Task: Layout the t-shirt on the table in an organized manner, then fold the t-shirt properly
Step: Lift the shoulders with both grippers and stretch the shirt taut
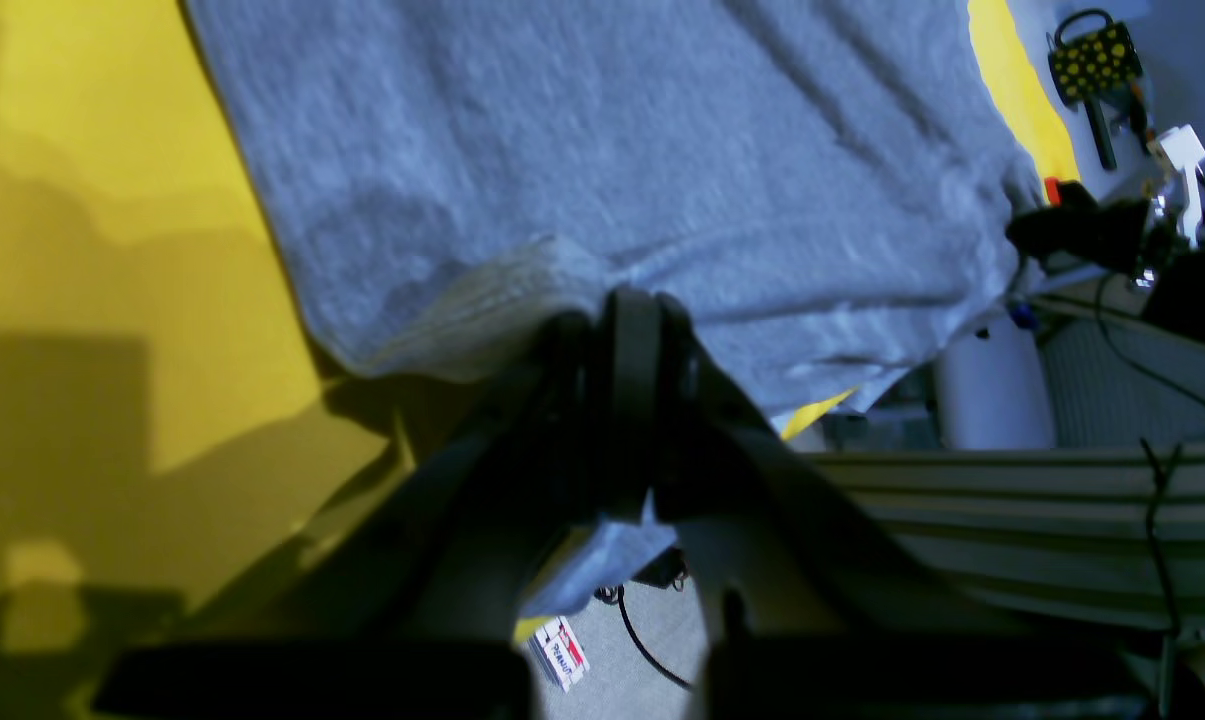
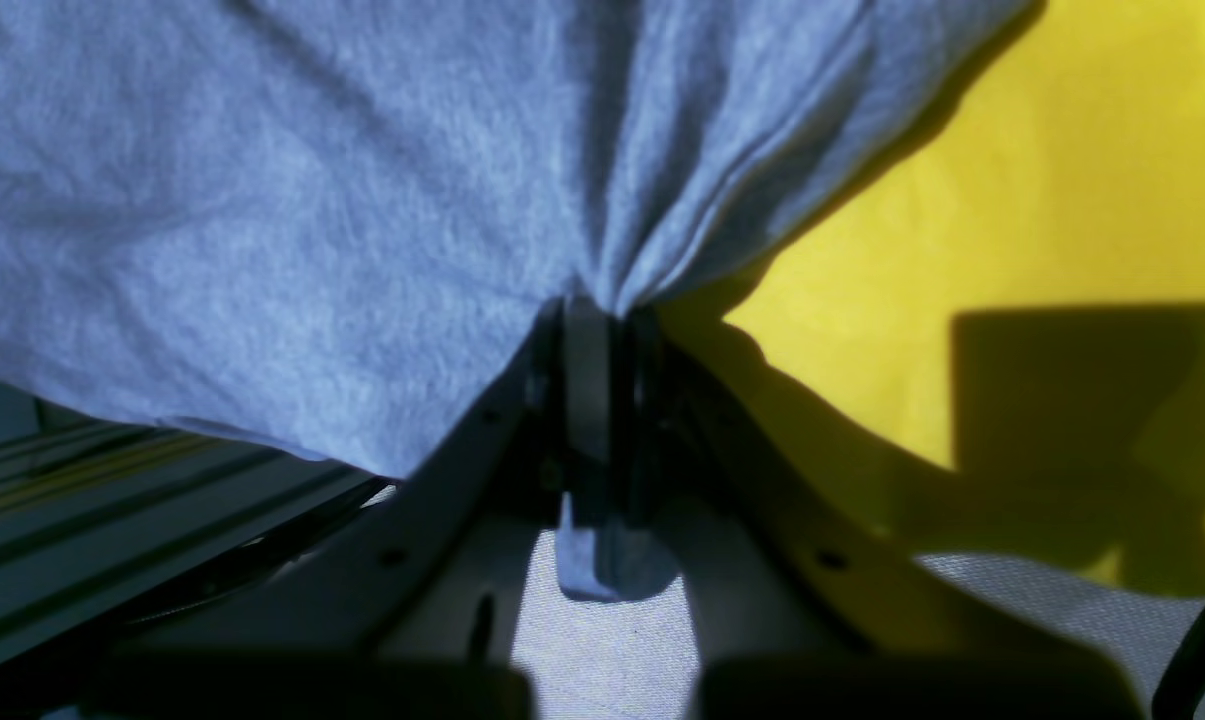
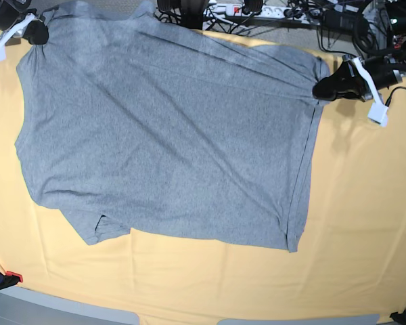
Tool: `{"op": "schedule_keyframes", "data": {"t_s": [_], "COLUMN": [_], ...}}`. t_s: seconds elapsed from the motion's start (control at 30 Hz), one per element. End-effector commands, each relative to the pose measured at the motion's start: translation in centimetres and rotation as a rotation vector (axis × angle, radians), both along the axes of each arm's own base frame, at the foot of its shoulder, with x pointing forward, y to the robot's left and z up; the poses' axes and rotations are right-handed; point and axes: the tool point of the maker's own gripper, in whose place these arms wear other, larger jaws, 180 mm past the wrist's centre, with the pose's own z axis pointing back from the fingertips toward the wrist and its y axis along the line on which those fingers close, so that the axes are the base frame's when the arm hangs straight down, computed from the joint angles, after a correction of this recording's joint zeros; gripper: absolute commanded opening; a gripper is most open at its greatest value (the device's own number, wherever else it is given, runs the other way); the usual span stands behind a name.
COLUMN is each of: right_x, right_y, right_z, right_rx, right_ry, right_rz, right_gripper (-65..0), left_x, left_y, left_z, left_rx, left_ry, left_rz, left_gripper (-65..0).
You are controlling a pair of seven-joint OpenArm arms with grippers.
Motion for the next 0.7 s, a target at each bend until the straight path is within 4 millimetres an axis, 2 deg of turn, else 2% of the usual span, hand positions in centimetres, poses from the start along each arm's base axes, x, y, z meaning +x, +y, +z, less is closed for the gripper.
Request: {"op": "schedule_keyframes", "data": {"t_s": [0.0,0.27,0.57,0.67], "right_x": [-0.1,0.7,3.4,3.6], "right_y": [-0.2,0.2,2.0,2.1], "right_z": [0.4,1.2,4.8,5.2], "right_rx": [-0.008,0.000,-0.089,-0.111], "right_ry": [-0.003,-0.037,-0.150,-0.160], "right_rz": [0.009,0.021,0.144,0.162], "right_gripper": [-65.0,-65.0,-65.0,-65.0], "left_x": [0.5,0.4,0.3,0.2], "left_y": [0.2,0.2,-0.9,-1.5], "left_z": [1.1,1.1,2.3,2.8], "left_rx": [-0.009,-0.010,0.026,0.044], "left_ry": [-0.040,-0.036,-0.075,-0.096], "left_rz": [-0.001,-0.003,-0.063,-0.091], "left_gripper": [-65.0,-65.0,-65.0,-65.0]}}
